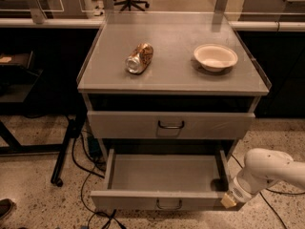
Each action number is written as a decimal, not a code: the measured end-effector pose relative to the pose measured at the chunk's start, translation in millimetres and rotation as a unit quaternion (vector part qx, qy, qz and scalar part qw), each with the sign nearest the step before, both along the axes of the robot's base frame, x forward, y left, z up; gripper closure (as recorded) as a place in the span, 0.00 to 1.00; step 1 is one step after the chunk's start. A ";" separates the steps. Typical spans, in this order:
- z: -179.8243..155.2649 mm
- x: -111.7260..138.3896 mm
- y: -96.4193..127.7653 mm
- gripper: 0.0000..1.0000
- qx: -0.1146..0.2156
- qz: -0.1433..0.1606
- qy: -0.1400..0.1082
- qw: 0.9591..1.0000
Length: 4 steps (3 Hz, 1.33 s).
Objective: Close middle drawer
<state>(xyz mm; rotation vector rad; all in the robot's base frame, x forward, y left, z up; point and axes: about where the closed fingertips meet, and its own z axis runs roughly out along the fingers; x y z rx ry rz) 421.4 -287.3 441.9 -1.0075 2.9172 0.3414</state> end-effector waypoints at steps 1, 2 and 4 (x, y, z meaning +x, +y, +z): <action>-2.2 6.1 -1.7 1.00 -0.003 -0.006 -0.004 1.000; -0.9 24.2 -2.7 1.00 -0.010 -0.011 -0.020 1.000; 5.2 47.5 -3.2 1.00 -0.015 -0.018 -0.046 0.999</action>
Offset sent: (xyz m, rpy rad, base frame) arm 0.0508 -0.0056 -0.0032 -0.0381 -0.0848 -0.0418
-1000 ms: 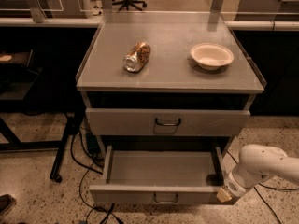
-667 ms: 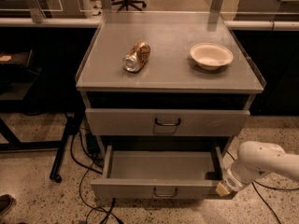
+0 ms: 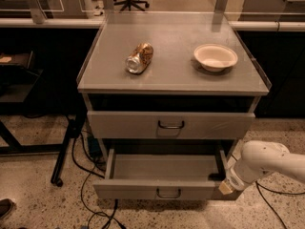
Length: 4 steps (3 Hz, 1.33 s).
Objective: Close middle drawer
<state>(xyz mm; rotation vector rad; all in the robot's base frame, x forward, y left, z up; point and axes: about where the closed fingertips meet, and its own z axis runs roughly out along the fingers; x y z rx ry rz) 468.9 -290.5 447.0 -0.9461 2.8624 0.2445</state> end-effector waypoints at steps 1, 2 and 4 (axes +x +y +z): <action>-8.0 -12.0 -7.3 1.00 0.002 -0.010 0.013 1.000; -21.2 -23.6 -15.4 1.00 0.005 -0.025 0.032 0.999; -26.1 -13.8 -14.0 1.00 0.015 -0.038 0.032 0.999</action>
Offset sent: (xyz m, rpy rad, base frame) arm -0.0369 -0.0275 -0.0358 0.0190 0.1112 -0.0938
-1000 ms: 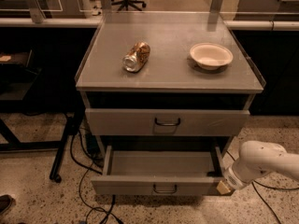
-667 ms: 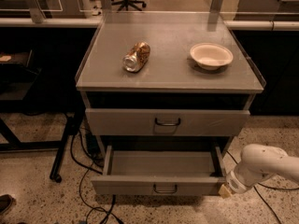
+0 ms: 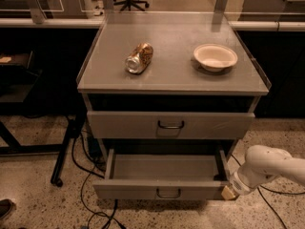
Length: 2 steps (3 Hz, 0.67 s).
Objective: Close middle drawer
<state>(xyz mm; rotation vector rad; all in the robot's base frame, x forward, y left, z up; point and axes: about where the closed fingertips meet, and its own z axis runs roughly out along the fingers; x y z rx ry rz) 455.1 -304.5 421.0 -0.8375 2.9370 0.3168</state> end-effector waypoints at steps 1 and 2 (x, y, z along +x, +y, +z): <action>7.2 16.5 -0.7 1.00 0.000 -0.016 -0.018 1.000; 12.7 53.0 -6.9 1.00 -0.010 -0.042 -0.051 0.998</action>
Offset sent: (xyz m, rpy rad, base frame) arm 0.1230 -0.0226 0.0291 -0.0598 -0.2340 -0.1844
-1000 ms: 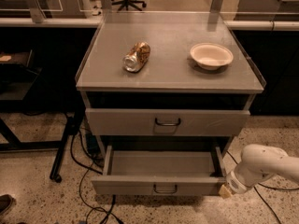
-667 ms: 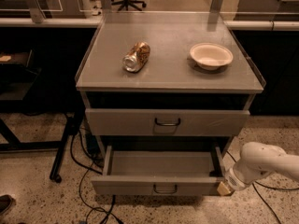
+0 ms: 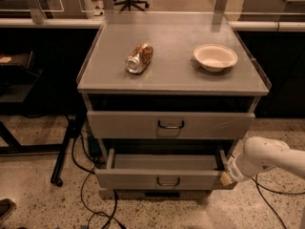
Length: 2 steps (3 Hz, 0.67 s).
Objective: Close middle drawer
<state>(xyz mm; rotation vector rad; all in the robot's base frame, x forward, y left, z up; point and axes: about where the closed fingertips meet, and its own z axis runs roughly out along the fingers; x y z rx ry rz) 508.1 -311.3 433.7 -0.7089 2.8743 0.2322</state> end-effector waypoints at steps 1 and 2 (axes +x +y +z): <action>5.5 34.5 -6.6 1.00 -0.007 -0.022 -0.032 0.999; 5.5 34.5 -6.6 1.00 -0.007 -0.022 -0.032 0.999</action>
Offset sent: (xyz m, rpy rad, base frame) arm 0.0290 -0.0055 0.0043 -0.0133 -0.0525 -0.0376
